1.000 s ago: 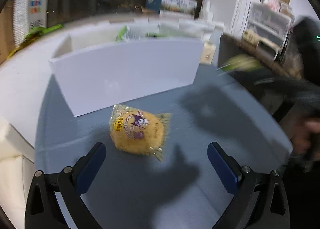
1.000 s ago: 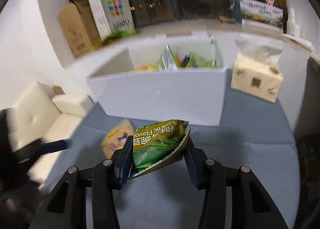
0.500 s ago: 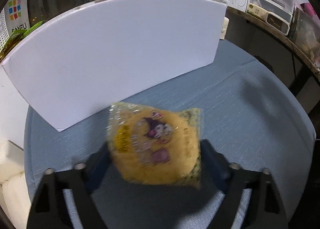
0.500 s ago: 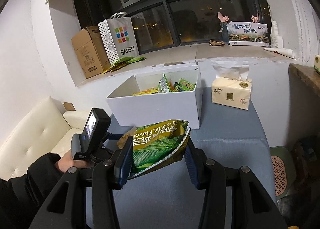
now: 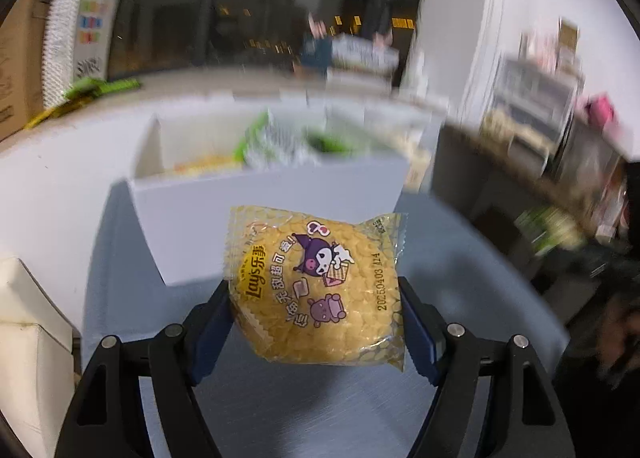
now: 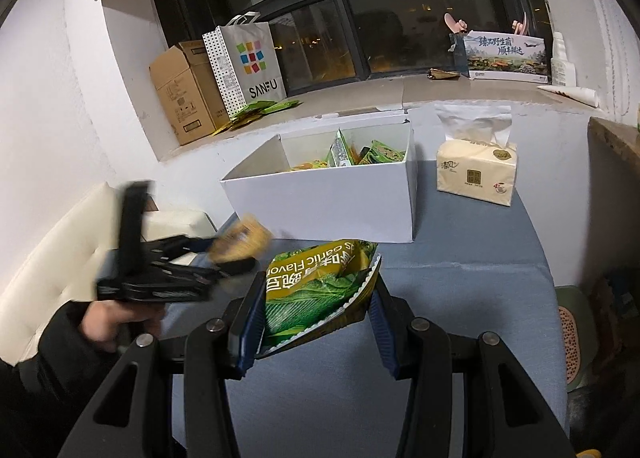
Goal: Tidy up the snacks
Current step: 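Carry the seaweed pack and Kuromi bread into the box and open both grippers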
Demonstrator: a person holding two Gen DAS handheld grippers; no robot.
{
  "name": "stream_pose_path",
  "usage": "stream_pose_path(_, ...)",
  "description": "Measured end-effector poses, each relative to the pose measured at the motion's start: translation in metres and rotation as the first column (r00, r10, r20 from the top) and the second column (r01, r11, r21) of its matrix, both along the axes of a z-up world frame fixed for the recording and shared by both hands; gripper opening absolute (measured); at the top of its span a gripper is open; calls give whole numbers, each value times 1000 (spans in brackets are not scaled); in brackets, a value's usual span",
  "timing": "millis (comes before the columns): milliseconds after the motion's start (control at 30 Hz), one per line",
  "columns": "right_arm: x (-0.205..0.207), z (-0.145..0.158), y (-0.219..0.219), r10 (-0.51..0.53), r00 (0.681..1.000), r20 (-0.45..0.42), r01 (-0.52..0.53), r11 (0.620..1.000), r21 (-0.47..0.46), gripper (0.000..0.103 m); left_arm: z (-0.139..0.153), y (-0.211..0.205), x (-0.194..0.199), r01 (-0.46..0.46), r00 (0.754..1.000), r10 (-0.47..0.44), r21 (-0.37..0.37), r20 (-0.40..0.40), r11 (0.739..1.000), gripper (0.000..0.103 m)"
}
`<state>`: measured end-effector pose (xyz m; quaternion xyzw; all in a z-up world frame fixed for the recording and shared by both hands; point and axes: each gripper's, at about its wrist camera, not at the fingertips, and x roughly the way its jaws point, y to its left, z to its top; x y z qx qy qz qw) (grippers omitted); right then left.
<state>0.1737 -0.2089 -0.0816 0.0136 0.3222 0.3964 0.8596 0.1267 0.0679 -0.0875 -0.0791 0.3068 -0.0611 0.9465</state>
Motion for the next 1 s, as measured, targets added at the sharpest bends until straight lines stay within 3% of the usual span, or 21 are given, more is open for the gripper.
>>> stream_pose_path(200, 22, 15, 20, 43, 999, -8, -43, 999, 26, 51, 54, 14, -17, -39, 988, 52, -89, 145, 995, 80)
stream_pose_path(300, 37, 30, 35, 59, 998, 14, -59, 998, 34, 51, 75, 14, -10, -61, 978, 71, -57, 195, 997, 80)
stream_pose_path(500, 84, 62, 71, 62, 998, 29, -63, 997, 34, 51, 103, 36, 31, -96, 968, 107, -61, 228, 994, 80)
stream_pose_path(633, 133, 69, 99, 28, 1000, 5, -28, 1000, 14, 51, 101, 55, 87, -117, 978, 121, -33, 168, 993, 80)
stream_pose_path(767, 184, 65, 122, -28, 1000, -9, 27, 998, -50, 51, 81, 76, 148, -137, 987, 140, -48, 79, 989, 80)
stream_pose_path(867, 222, 57, 133, -55, 995, -79, 51, 997, -51, 51, 71, 86, 176, -146, 988, 148, -51, 44, 988, 80)
stream_pose_path(933, 242, 52, 140, -75, 990, -121, 68, 996, -58, 52, 65, 89, 192, -150, 989, 150, -34, -2, 988, 85)
stream_pose_path(1000, 258, 49, 149, -117, 987, -113, 104, 988, -112, 55, 60, 89, 200, -160, 986, 158, -20, -60, 987, 103)
